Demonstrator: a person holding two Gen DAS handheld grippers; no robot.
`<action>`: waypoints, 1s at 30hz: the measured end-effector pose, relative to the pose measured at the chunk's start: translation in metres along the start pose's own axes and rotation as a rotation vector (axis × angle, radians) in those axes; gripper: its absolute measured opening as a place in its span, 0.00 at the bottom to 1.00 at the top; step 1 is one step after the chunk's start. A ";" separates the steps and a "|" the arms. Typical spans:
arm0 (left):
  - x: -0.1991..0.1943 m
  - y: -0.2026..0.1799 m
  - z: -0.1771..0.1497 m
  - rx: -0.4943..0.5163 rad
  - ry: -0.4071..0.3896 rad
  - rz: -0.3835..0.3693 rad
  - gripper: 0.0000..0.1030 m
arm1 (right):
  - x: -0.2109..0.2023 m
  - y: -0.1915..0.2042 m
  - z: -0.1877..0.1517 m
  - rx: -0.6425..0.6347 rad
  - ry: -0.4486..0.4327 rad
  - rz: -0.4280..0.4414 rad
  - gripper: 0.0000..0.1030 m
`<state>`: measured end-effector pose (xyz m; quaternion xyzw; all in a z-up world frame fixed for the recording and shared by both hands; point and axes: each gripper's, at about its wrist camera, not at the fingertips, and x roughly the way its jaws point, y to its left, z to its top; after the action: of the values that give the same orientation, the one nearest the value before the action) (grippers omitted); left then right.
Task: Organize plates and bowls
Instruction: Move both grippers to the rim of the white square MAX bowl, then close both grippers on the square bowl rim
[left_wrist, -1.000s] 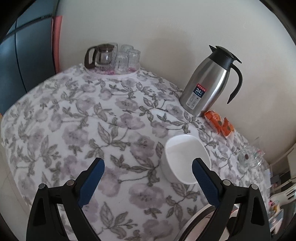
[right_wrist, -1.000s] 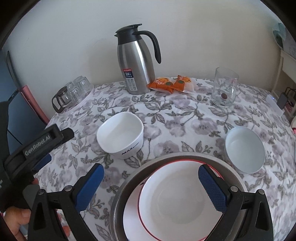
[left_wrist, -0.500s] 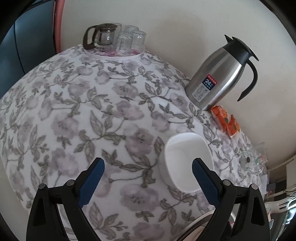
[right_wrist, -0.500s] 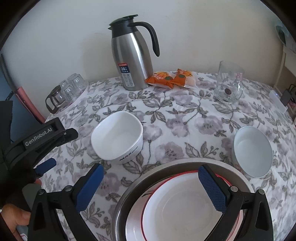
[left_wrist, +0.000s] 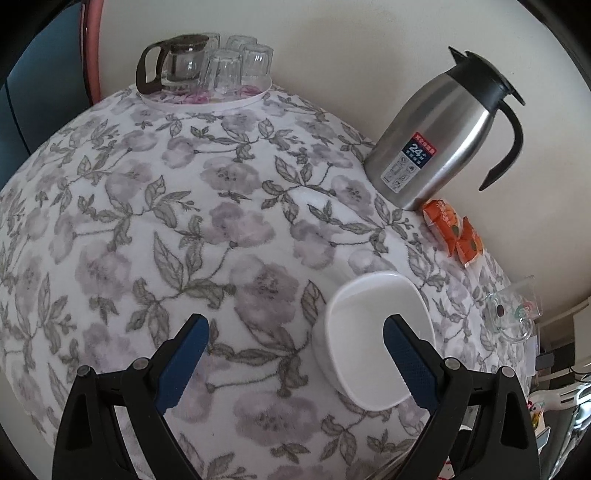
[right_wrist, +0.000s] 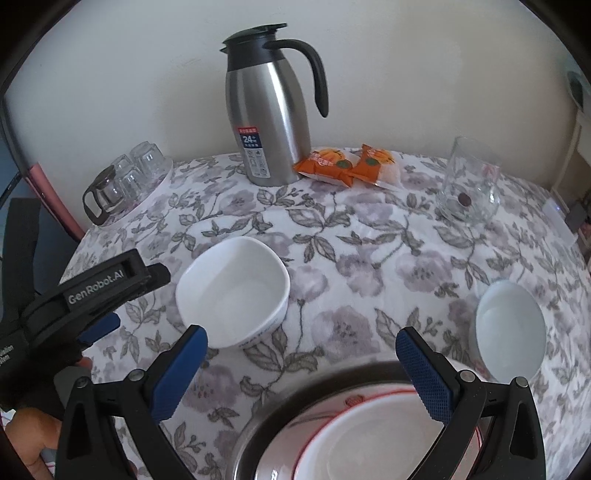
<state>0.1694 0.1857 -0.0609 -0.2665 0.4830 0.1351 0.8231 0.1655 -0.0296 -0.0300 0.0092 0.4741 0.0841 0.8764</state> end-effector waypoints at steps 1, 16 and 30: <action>0.003 0.001 0.001 -0.004 0.009 -0.009 0.92 | 0.004 0.001 0.002 0.003 0.010 0.001 1.00; 0.044 0.006 0.001 -0.039 0.112 -0.092 0.67 | 0.057 0.017 0.012 0.039 0.144 -0.005 0.78; 0.063 -0.003 0.000 -0.017 0.141 -0.115 0.37 | 0.097 0.025 0.008 0.039 0.252 -0.004 0.46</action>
<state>0.2020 0.1810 -0.1148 -0.3095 0.5224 0.0725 0.7913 0.2204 0.0106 -0.1036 0.0146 0.5819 0.0738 0.8098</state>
